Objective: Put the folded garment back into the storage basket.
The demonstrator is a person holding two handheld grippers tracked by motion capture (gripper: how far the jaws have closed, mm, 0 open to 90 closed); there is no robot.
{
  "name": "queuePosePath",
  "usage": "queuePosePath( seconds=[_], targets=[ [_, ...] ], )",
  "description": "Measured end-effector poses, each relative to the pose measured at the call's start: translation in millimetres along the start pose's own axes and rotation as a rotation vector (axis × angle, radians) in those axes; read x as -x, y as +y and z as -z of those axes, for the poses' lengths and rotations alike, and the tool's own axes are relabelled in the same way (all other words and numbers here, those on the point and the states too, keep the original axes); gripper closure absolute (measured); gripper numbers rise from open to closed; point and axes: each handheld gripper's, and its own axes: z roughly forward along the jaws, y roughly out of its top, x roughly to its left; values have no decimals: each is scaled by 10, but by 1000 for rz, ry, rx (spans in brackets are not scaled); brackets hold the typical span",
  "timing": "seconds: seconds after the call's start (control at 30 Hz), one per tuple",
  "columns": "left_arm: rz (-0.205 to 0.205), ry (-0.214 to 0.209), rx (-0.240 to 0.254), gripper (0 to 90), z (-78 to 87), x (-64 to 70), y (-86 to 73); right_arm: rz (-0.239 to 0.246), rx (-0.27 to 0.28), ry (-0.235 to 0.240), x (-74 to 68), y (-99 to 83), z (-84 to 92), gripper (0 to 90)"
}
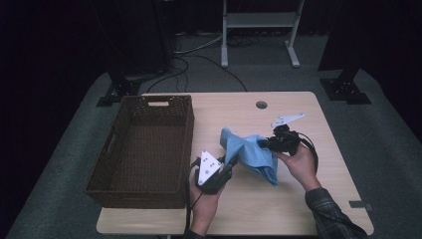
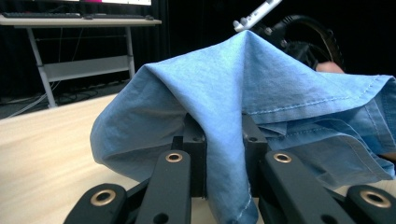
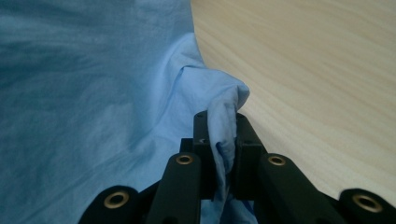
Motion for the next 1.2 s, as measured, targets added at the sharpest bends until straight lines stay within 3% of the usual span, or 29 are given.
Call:
queuePosePath(
  seconds=[0.33, 0.57, 0.83, 1.2],
  targets=[
    [-26, -2, 31, 783, 123, -244, 471, 28, 61, 0, -143, 383, 218, 836],
    [-57, 10, 59, 783, 301, -515, 664, 35, 109, 21, -282, 656, 262, 836],
    [-59, 39, 55, 783, 501, -815, 700, 77, 130, 23, -564, 1034, 133, 836],
    [-58, 142, 89, 786, 896, -1158, 744, 155, 141, 53, -1015, 1544, -204, 837]
  ],
)
